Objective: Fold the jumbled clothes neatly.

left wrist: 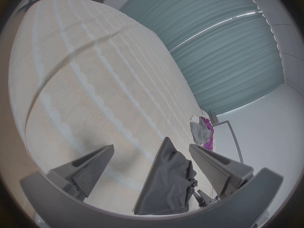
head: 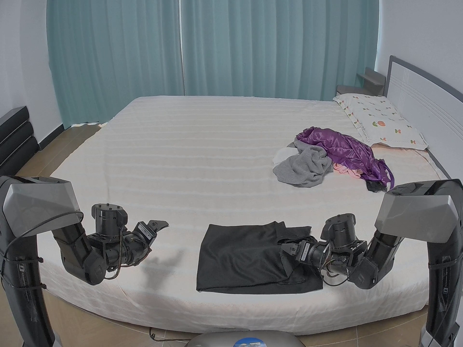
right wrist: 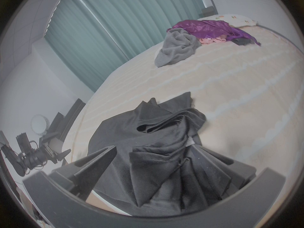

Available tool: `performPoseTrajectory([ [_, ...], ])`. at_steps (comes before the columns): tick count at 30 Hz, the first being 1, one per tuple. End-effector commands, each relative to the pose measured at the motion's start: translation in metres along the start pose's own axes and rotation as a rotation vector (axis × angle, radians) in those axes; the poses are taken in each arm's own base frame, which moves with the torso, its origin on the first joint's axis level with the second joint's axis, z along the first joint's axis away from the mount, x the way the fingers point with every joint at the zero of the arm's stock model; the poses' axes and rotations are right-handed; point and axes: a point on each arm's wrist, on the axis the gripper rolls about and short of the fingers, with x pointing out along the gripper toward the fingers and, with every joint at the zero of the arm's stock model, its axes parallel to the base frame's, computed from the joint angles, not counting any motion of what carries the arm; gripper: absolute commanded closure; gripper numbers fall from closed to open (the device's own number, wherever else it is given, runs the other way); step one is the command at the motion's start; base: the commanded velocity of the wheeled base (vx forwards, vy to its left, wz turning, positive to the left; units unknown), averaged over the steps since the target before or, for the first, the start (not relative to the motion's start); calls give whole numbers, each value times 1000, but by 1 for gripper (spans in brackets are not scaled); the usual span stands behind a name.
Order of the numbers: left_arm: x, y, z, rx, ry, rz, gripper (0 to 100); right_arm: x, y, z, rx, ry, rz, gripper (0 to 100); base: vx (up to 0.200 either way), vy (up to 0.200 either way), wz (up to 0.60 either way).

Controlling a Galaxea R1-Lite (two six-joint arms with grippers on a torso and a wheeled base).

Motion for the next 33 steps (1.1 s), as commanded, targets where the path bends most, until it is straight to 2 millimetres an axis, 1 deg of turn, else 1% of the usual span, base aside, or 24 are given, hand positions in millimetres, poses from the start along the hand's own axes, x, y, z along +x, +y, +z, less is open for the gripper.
performPoseTrajectory([
  [1,1,1,-1,1,0,5,0,3,22,6,-60,-21,24,0,0,0,0],
  [5,1,1,-1,1,0,5,0,16,29,3,-127,27,-30,0,0,0,0],
  [8,1,1,-1,1,0,5,0,27,25,-4,-165,40,-83,0,0,0,0],
  [10,1,1,-1,1,0,5,0,28,26,-4,-173,38,-95,0,0,0,0],
  [15,1,2,-1,3,2,6,0,24,21,-3,-226,57,-195,0,0,0,0],
  [19,1,2,-1,3,2,6,0,19,22,-4,-251,51,-218,0,0,0,0],
  [23,1,1,-1,2,0,5,0,5,16,2,-251,43,-245,0,0,0,0],
  [24,1,1,-1,2,0,5,0,5,16,2,-251,43,-245,0,0,0,0],
  [25,1,2,-1,2,1,7,0,-5,13,3,-252,50,-253,0,0,0,0],
  [26,1,2,-1,3,2,6,0,-7,12,3,-254,53,-256,0,0,0,0],
  [27,1,1,-1,3,2,5,0,-14,10,3,-255,60,-263,0,0,0,0],
  [28,1,2,-1,3,2,6,0,-15,9,3,-255,61,-265,0,0,0,0],
  [29,1,2,-2,3,2,8,0,-26,6,3,-273,81,-279,0,0,0,0],
  [30,1,2,-2,3,2,8,0,-29,3,2,-285,91,-287,0,0,0,0],
  [33,1,2,-2,3,2,8,0,-44,-15,-2,-311,138,-328,0,0,0,0],
])
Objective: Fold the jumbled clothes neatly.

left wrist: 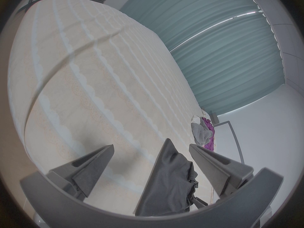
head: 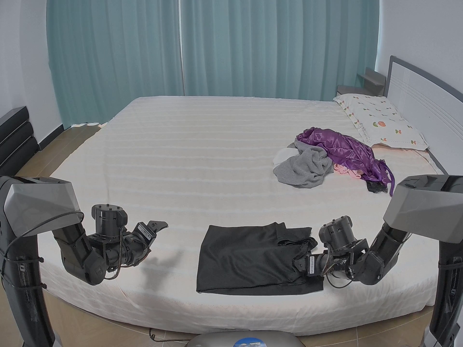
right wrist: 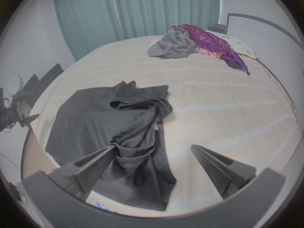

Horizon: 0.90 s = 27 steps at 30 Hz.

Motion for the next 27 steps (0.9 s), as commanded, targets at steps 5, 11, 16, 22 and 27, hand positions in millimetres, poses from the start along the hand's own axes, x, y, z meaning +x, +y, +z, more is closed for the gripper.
performPoseTrajectory([
  [5,0,1,0,-1,1,3,0,-31,-41,-19,7,69,-55,0,0,0,0],
  [11,0,0,0,1,0,2,0,-48,-56,-17,62,19,31,0,0,0,0],
  [16,0,0,0,1,0,2,0,-45,-49,-1,85,-63,139,0,0,0,0],
  [22,0,1,0,1,1,3,0,-18,-4,17,165,-97,269,0,0,0,0],
  [27,0,1,0,1,1,3,0,6,29,21,226,-86,331,0,0,0,0],
])
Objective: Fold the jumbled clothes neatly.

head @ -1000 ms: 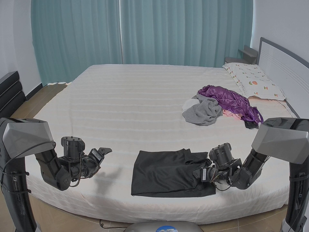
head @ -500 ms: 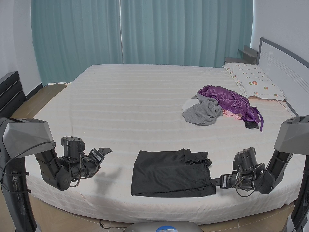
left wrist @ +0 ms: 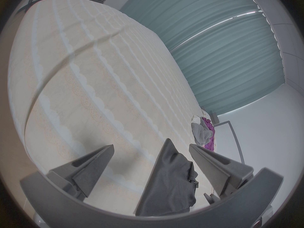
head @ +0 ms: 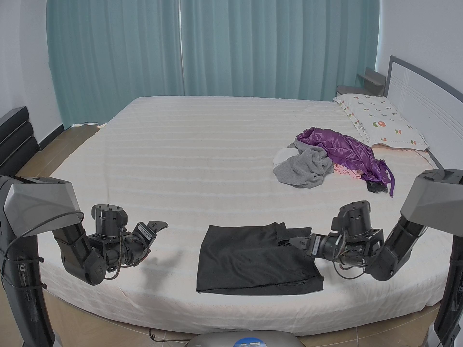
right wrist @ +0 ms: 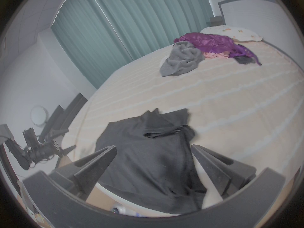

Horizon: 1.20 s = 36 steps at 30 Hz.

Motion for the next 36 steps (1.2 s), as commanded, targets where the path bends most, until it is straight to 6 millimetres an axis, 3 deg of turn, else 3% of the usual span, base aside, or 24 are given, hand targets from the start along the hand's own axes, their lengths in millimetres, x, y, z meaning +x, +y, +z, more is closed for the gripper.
performPoseTrajectory([
  [1,0,1,0,-1,1,2,0,44,29,-17,39,43,65,0,0,0,0],
  [11,0,1,0,-1,1,2,0,73,56,-15,125,40,157,0,0,0,0],
  [23,0,1,-1,-1,1,4,0,111,53,-8,167,55,117,0,0,0,0],
  [26,0,1,-1,-1,1,4,0,111,53,-9,167,55,117,0,0,0,0],
  [28,1,2,-1,0,0,8,0,122,45,2,187,43,74,0,0,0,0],
  [32,1,2,-1,0,0,8,0,123,33,23,222,-41,34,0,0,0,0],
  [36,1,2,-1,0,0,8,0,121,8,48,264,-111,-28,0,0,0,0],
])
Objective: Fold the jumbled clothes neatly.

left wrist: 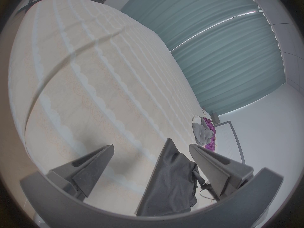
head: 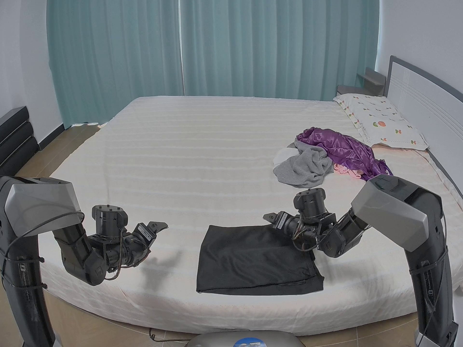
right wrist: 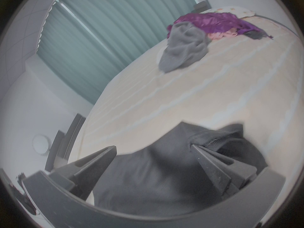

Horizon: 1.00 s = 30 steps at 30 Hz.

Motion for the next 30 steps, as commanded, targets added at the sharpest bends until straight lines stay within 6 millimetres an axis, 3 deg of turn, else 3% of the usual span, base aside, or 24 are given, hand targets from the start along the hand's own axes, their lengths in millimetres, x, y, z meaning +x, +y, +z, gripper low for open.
performPoseTrajectory([
  [1,0,1,0,0,1,2,0,1,-16,26,37,-68,-37,0,0,0,0],
  [5,0,1,0,0,1,2,0,-5,-39,50,74,-117,-72,0,0,0,0],
  [8,0,1,0,0,1,2,0,-9,-46,56,93,-121,-76,0,0,0,0],
  [14,0,1,0,0,-1,3,0,-21,-54,43,92,-26,42,0,0,0,0],
  [20,0,1,-1,-2,-8,8,0,-12,-60,23,51,4,78,0,0,0,0],
  [30,1,2,-1,1,-33,15,0,-21,-55,35,22,-47,121,0,0,0,0],
])
